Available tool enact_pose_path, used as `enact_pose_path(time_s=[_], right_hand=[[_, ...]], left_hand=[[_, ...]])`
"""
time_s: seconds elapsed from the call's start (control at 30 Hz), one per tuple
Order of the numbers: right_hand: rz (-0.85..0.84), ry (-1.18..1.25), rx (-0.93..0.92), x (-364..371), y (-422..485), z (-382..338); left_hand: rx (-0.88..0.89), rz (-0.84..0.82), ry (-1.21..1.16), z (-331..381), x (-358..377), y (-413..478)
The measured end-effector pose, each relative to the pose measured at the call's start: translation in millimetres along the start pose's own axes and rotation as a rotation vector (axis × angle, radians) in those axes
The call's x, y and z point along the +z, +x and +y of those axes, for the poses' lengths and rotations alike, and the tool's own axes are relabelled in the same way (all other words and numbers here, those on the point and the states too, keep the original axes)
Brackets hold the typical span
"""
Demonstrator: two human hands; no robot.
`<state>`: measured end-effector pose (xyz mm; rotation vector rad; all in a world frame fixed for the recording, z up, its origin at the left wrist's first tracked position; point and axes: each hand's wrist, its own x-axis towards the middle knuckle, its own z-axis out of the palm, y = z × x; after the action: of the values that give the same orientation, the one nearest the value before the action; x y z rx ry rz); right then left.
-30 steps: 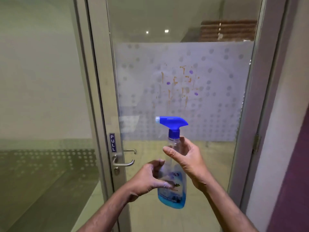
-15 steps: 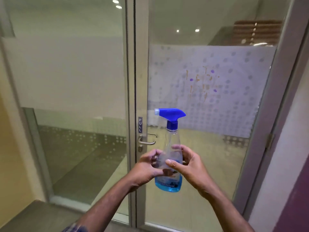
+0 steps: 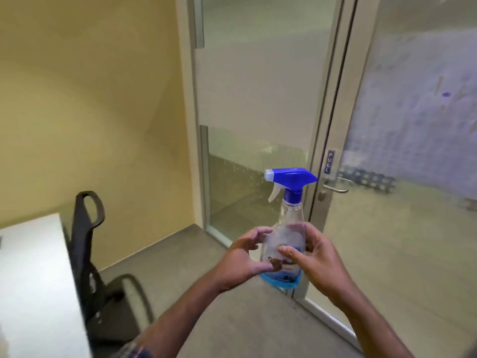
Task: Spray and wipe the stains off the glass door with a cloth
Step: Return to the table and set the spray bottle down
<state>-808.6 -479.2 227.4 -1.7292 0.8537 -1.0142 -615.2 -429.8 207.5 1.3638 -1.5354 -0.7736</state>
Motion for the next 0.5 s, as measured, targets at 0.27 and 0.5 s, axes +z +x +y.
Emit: enact_pose_path(time_s=[0.27, 0.5], right_hand=[[-0.191, 0.022, -0.050, 153, -10, -41], [-0.336, 0.011, -0.026, 320, -27, -70]], left_hand=[[-0.182, 0.272, 0.262, -53, -153, -149], [-0.350, 0.514, 0.394, -121, -277, -288]])
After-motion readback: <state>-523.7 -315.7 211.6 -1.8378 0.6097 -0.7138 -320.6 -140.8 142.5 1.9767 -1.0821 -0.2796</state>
